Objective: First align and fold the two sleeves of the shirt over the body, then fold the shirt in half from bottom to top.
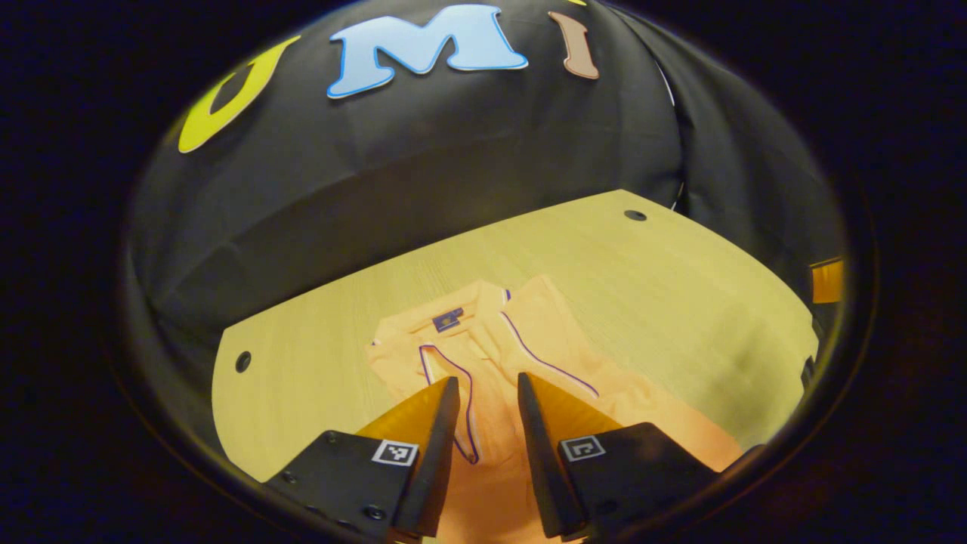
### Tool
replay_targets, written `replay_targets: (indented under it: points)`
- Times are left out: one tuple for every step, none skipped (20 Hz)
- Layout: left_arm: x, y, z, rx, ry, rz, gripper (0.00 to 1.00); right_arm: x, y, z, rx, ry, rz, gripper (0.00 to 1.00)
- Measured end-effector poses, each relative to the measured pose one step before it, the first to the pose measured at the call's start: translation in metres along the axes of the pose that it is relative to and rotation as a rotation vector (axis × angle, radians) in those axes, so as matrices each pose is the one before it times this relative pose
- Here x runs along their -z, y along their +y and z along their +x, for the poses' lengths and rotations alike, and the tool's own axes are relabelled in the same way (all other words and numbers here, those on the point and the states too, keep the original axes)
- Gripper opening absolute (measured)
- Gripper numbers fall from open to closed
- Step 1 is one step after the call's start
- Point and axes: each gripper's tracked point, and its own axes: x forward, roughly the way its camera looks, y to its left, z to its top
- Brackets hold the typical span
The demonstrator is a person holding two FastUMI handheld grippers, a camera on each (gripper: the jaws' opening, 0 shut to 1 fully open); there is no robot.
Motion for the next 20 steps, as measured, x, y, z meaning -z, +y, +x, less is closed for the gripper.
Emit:
replay_targets:
  points:
    - [0.00135,0.00171,-0.00611,-0.00866,-0.00017,-0.00784,0.61,0.00235,-0.00049,-0.00036,-0.00272,0.00250,0.00235,0.55]
    - [0.00024,0.00166,-0.00581,-0.00822,-0.00407,-0.01103,0.63,0.00295,-0.00023,-0.00148,-0.00265,0.00386,-0.00102,0.54]
    - [0.00150,0.00006,-0.00670,-0.00289,-0.00213,-0.01475,0.63,0.00472,0.00028,0.00016,-0.00156,0.00664,-0.00380,0.55]
    - [0.00250,0.00198,-0.00725,-0.00735,0.00029,-0.01589,0.63,0.00417,-0.00005,-0.00022,-0.00217,0.00749,-0.00487,0.55]
    - [0.00308,0.00052,-0.00800,-0.00077,0.00013,-0.01872,0.65,0.00542,0.00121,-0.00019,-0.00413,0.00849,-0.00439,0.55]
    - [0.00361,0.00009,-0.00797,0.00036,0.00092,-0.02087,0.67,0.00480,0.00125,-0.00122,-0.00609,0.00926,-0.00441,0.55]
    - [0.00435,0.00251,-0.00883,-0.00940,0.00003,-0.01648,0.69,0.00616,0.00267,0.00018,-0.00921,0.01144,-0.00588,0.55]
    - [0.00385,0.00329,-0.00765,-0.01162,-0.00265,-0.01154,0.65,0.00622,0.00265,-0.00011,-0.01052,0.01506,-0.00853,0.55]
    - [0.00477,0.00218,-0.00983,-0.00717,-0.00079,-0.00959,0.69,0.00661,0.00274,0.00076,-0.00951,0.01340,-0.01063,0.55]
    - [0.00465,0.00197,-0.00971,-0.00450,0.00035,-0.00809,0.72,0.00530,0.00274,0.00022,-0.00909,0.01237,-0.01128,0.55]
    - [0.00431,0.00153,-0.00835,-0.00564,0.00069,-0.00487,0.71,0.00625,0.00306,0.00156,-0.00869,0.01416,-0.01201,0.54]
    - [0.00438,0.00265,-0.00816,-0.00907,0.00180,-0.00274,0.67,0.00448,0.00228,-0.00018,-0.00933,0.01336,-0.01069,0.47]
    - [0.00411,0.00256,-0.00743,-0.00657,0.00070,-0.00619,0.71,0.00533,0.00326,0.00112,-0.00919,0.01266,-0.01026,0.55]
    - [0.00486,0.00100,-0.00737,-0.00162,0.00276,-0.01080,0.71,0.00447,0.00171,0.00101,-0.00448,0.01295,-0.01096,0.55]
    - [0.00486,0.00239,-0.00652,-0.00566,0.00327,-0.01068,0.74,0.00613,0.00502,0.00118,-0.01749,0.01762,-0.00774,0.57]
    - [0.00464,0.00338,-0.00690,-0.00633,0.00365,-0.00929,0.84,0.00442,0.00271,0.00107,-0.00872,0.01351,-0.01143,0.60]
    - [0.00582,0.00076,-0.00584,-0.00461,0.00517,-0.00974,0.90,0.00554,0.00273,0.00212,-0.00620,0.01623,-0.01565,0.60]
    - [0.00643,0.00163,-0.00554,-0.00600,0.00640,-0.00934,0.96,0.00623,0.00401,0.00179,-0.01328,0.02025,-0.01267,0.60]
    - [0.00568,0.00365,-0.00708,-0.01139,0.00949,-0.00744,0.96,0.00693,0.00300,0.00163,-0.00791,0.02195,-0.01217,0.69]
    - [0.00772,0.00291,-0.00312,-0.01062,0.01053,-0.00511,0.96,0.00563,0.00212,0.00203,-0.00615,0.01977,-0.01199,0.77]
